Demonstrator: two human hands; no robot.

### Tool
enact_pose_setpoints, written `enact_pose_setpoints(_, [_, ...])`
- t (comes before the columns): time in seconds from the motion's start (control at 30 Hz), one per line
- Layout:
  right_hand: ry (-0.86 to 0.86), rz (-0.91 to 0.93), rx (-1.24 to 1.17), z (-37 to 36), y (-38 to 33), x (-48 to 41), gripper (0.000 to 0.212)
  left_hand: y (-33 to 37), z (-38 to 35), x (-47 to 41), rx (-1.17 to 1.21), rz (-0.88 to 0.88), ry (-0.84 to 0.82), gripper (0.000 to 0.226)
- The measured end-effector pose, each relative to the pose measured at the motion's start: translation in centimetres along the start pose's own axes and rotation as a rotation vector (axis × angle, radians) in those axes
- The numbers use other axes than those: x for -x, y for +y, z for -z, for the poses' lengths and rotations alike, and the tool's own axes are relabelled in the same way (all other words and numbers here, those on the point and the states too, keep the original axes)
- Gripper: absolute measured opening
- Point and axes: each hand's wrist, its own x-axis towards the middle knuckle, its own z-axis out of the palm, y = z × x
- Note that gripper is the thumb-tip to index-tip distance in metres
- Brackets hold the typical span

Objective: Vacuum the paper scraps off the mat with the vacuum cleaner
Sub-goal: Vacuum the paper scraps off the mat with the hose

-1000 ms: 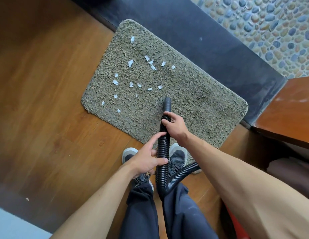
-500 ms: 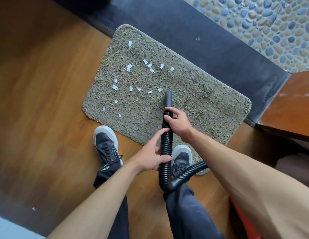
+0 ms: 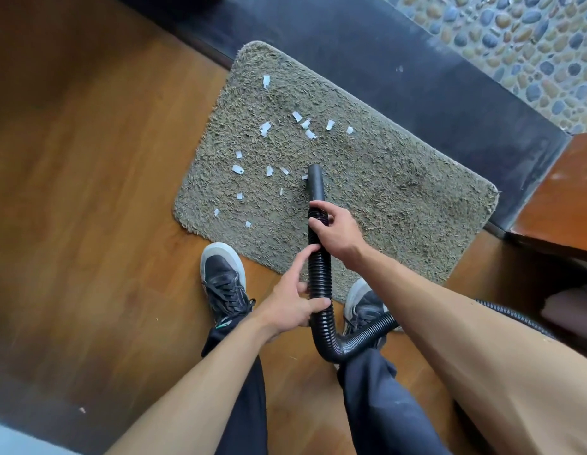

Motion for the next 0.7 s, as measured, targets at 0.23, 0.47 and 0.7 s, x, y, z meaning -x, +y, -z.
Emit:
enact_pose_setpoints(0.23, [-0.009, 0.062, 0.052, 0.9, -2.7, -1.8, 0.040, 2.1, 1.2, -0.9, 0.024, -0.054, 0.002, 0.086])
enact_pose_setpoints(0.47, [-0.002, 0.034, 0.091, 1.6, -3.8, -4.0, 0.041, 3.8, 1.7, -2.1, 0.057, -0.068, -0.012, 0.088])
enact_pose_setpoints(0.7, [-0.019, 0.017, 0.063, 1.8, -3.9, -4.3, 0.038, 3.9, 1.7, -2.2, 0.062, -0.065, -0.013, 0.087])
